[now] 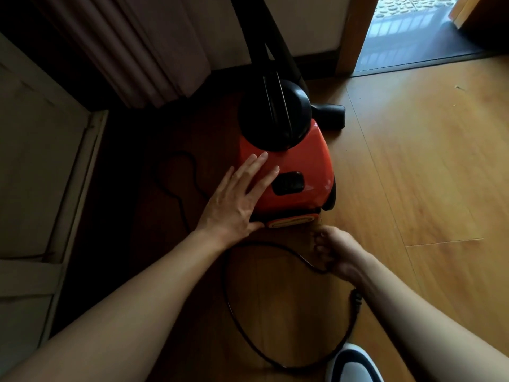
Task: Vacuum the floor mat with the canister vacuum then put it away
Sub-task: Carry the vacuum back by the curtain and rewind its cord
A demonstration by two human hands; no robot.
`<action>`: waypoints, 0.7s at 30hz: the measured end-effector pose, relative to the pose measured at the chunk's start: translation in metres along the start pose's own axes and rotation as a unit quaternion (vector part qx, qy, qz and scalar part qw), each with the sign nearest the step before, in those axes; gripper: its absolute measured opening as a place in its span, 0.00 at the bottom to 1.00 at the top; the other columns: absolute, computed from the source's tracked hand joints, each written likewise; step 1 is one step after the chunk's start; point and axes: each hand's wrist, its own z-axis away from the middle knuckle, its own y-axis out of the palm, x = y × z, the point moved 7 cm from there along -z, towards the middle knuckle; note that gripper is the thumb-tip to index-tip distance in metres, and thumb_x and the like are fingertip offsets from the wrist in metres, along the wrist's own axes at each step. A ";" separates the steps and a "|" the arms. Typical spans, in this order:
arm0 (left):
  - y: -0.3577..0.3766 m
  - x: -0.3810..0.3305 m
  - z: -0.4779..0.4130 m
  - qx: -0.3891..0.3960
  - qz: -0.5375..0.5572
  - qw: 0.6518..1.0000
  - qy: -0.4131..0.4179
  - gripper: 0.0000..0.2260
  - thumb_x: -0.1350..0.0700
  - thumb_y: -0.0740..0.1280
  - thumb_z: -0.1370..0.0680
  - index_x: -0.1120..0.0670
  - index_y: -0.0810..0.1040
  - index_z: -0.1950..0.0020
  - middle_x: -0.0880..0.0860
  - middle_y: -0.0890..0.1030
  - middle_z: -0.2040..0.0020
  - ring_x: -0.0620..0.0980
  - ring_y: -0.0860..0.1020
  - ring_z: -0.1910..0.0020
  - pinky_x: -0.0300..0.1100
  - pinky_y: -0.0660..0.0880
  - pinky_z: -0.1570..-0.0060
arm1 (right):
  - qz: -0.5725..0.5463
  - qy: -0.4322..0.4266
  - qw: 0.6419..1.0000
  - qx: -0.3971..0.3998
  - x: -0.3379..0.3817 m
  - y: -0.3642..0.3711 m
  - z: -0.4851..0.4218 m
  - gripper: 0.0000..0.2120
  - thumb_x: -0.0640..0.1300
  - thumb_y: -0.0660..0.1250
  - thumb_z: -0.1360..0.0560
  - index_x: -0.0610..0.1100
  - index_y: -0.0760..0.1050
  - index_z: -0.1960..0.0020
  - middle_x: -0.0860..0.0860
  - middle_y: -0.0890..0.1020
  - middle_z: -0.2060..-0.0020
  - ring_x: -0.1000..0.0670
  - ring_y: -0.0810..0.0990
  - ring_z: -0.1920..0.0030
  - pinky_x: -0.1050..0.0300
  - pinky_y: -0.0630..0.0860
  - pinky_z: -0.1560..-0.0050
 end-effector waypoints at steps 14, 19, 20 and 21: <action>-0.005 0.003 -0.001 -0.022 0.001 0.999 0.030 0.54 0.41 0.79 0.36 0.46 0.49 0.19 0.53 0.49 0.19 0.53 0.49 0.20 0.54 0.57 0.25 | 0.080 -0.185 0.962 0.185 0.068 -0.008 0.065 0.16 0.50 0.59 0.18 0.44 0.73 0.61 0.50 0.61 0.73 0.51 0.59 0.73 0.59 0.59 0.73; -0.012 0.005 -0.001 0.000 0.000 0.999 0.035 0.48 0.36 0.72 0.32 0.44 0.50 0.19 0.50 0.48 0.19 0.51 0.49 0.20 0.55 0.59 0.25 | 0.174 -0.274 0.925 0.197 0.067 0.021 0.077 0.15 0.45 0.55 0.15 0.40 0.73 0.55 0.46 0.65 0.71 0.48 0.61 0.75 0.58 0.59 0.77; -0.014 0.004 -0.001 -0.001 0.003 1.000 0.030 0.45 0.34 0.68 0.30 0.44 0.51 0.19 0.50 0.48 0.19 0.50 0.49 0.20 0.56 0.60 0.25 | 0.179 -0.289 0.921 0.190 0.064 0.028 0.077 0.14 0.44 0.55 0.15 0.39 0.73 0.55 0.47 0.66 0.72 0.49 0.61 0.75 0.59 0.58 0.78; -0.016 0.004 -0.001 -0.001 0.007 1.000 0.023 0.42 0.32 0.63 0.29 0.43 0.52 0.19 0.49 0.48 0.19 0.49 0.49 0.20 0.56 0.59 0.26 | 0.187 -0.309 0.916 0.175 0.062 0.035 0.076 0.14 0.44 0.56 0.15 0.38 0.73 0.54 0.48 0.68 0.72 0.50 0.63 0.75 0.59 0.59 0.78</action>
